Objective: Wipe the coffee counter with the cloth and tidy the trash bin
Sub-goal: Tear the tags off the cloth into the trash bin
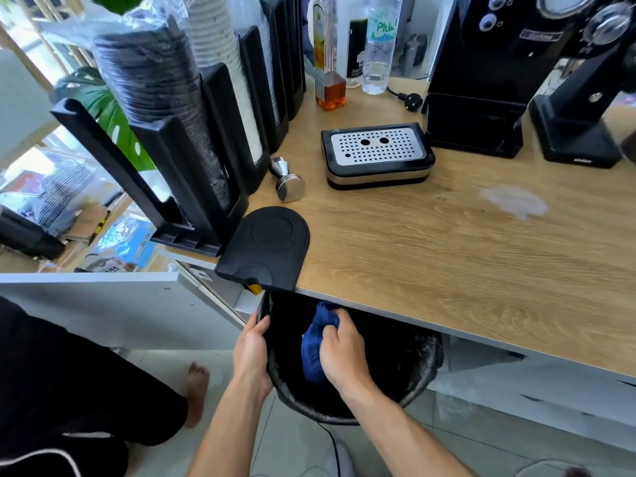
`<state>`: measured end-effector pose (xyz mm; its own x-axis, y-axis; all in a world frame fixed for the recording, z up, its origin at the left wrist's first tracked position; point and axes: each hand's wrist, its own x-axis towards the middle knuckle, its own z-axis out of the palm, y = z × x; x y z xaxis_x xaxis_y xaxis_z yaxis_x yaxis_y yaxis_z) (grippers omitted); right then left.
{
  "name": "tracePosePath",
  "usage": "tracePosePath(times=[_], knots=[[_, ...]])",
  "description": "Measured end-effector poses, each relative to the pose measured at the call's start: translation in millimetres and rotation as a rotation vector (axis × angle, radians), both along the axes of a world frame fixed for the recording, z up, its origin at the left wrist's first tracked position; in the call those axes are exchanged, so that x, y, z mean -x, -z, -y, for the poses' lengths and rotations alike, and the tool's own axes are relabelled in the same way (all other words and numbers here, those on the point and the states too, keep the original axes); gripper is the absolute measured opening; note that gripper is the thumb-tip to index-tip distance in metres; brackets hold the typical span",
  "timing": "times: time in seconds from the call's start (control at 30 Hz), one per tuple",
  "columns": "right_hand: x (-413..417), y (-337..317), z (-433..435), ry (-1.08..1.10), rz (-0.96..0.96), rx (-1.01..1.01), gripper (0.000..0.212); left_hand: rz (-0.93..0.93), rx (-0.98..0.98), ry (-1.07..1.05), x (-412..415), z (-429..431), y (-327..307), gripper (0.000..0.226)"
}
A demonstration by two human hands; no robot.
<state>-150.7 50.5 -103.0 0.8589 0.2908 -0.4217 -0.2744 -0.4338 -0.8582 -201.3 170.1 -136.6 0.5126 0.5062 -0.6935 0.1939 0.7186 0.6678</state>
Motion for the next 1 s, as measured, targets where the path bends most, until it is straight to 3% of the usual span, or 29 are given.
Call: tracePosePath(times=[0.23,0.43,0.6,0.87,1.0], knots=[[19,-5,41,0.113,0.023,-0.105,0.031,-0.004,0.043,-0.020,1,1,-1,0.038],[8,-21,23,0.136,0.085,-0.192,0.031,-0.007,0.030,-0.005,0,1,-4,0.034],[7,-22,-7,0.125,0.139,-0.174,0.026,0.015,0.017,0.007,-1,0,-7,0.033],[10,-10,-32,0.045,0.208,-0.156,0.036,0.003,-0.016,0.010,-1,-3,-7,0.032],[12,-2,-15,-0.003,0.152,-0.068,0.038,-0.006,-0.026,0.018,1,-2,-7,0.035]])
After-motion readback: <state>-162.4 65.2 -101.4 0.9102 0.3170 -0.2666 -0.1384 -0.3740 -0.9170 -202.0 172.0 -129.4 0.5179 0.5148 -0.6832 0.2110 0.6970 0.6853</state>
